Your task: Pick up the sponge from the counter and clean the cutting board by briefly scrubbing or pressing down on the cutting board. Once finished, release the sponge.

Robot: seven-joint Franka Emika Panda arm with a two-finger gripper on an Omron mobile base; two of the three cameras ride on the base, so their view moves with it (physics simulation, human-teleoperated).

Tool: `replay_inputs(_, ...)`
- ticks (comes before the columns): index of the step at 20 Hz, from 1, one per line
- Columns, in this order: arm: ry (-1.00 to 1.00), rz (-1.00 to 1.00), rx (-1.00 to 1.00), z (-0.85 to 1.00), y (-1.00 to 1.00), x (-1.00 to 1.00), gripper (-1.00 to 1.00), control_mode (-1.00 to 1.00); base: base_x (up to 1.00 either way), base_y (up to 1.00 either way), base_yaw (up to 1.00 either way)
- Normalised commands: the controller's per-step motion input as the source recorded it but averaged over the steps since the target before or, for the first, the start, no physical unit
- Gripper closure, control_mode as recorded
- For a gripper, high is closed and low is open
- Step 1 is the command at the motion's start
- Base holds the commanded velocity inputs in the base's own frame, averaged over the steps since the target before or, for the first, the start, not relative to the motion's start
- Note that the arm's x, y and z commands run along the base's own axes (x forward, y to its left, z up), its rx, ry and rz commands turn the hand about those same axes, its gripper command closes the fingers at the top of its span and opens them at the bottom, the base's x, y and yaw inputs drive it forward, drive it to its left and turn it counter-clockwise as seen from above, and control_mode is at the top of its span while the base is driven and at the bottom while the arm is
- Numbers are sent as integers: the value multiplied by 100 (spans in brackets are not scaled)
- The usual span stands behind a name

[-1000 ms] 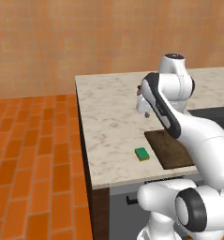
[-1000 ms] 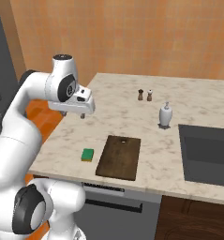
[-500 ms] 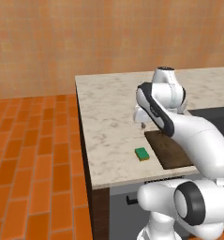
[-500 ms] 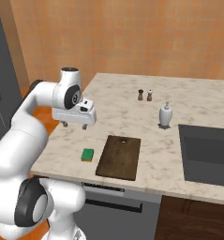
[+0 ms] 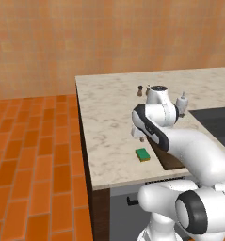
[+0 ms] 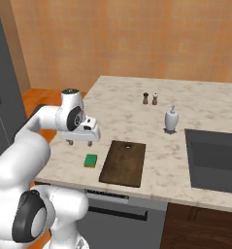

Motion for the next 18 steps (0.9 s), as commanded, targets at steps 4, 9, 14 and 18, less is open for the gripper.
replay_inputs(4,-2,2,0,-39,-1,24,-100,-100,0,0,0)
replay_inputs(9,-1,4,0,-36,0,22,-100,-100,0,0,0)
replay_inputs(14,-6,3,0,-22,-2,6,-100,-100,0,0,0)
replay_inputs(18,0,1,0,-26,-2,0,-100,-100,0,0,0)
